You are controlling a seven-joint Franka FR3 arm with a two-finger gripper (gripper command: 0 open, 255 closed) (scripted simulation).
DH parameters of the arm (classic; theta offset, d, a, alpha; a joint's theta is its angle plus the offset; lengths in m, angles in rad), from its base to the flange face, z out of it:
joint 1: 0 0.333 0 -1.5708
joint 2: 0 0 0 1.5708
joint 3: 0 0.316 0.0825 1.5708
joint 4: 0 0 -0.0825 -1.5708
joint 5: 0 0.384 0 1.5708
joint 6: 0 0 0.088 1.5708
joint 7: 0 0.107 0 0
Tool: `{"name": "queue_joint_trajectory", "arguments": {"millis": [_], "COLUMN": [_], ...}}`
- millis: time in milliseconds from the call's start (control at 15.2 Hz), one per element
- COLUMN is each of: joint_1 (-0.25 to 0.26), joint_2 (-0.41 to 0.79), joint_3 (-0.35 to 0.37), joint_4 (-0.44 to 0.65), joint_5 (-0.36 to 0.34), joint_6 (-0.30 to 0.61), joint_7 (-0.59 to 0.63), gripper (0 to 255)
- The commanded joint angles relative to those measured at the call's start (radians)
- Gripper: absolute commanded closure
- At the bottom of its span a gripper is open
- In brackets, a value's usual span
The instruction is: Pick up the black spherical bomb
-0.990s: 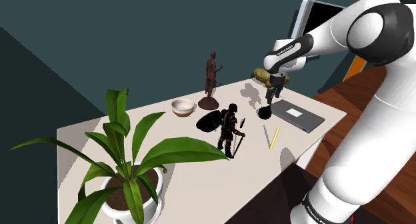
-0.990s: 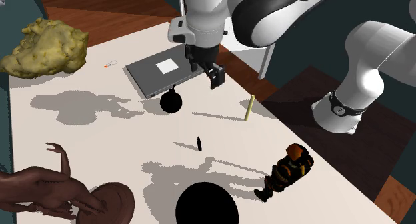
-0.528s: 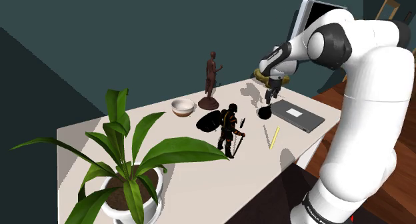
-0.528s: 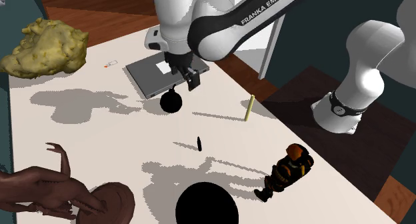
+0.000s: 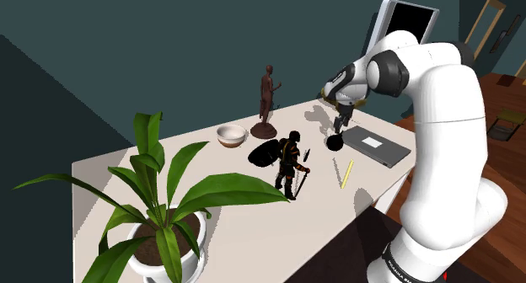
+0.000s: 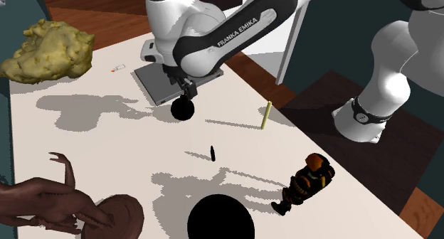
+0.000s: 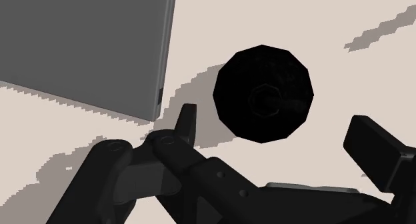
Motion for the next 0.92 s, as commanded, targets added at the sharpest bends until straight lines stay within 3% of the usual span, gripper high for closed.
{"name": "queue_joint_trajectory", "arguments": {"millis": [0,330,396,858], "joint_1": [-0.007,-0.015,-0.014,-0.014], "joint_2": [0.019,0.048,0.047,0.047], "joint_3": [0.007,0.017,0.017,0.017], "joint_4": [-0.001,-0.009,-0.01,-0.011], "joint_5": [0.01,0.023,0.023,0.023], "joint_6": [0.02,0.055,0.055,0.056], "joint_7": [-0.005,-0.01,-0.01,-0.01], "gripper": [0,0,255,255]}}
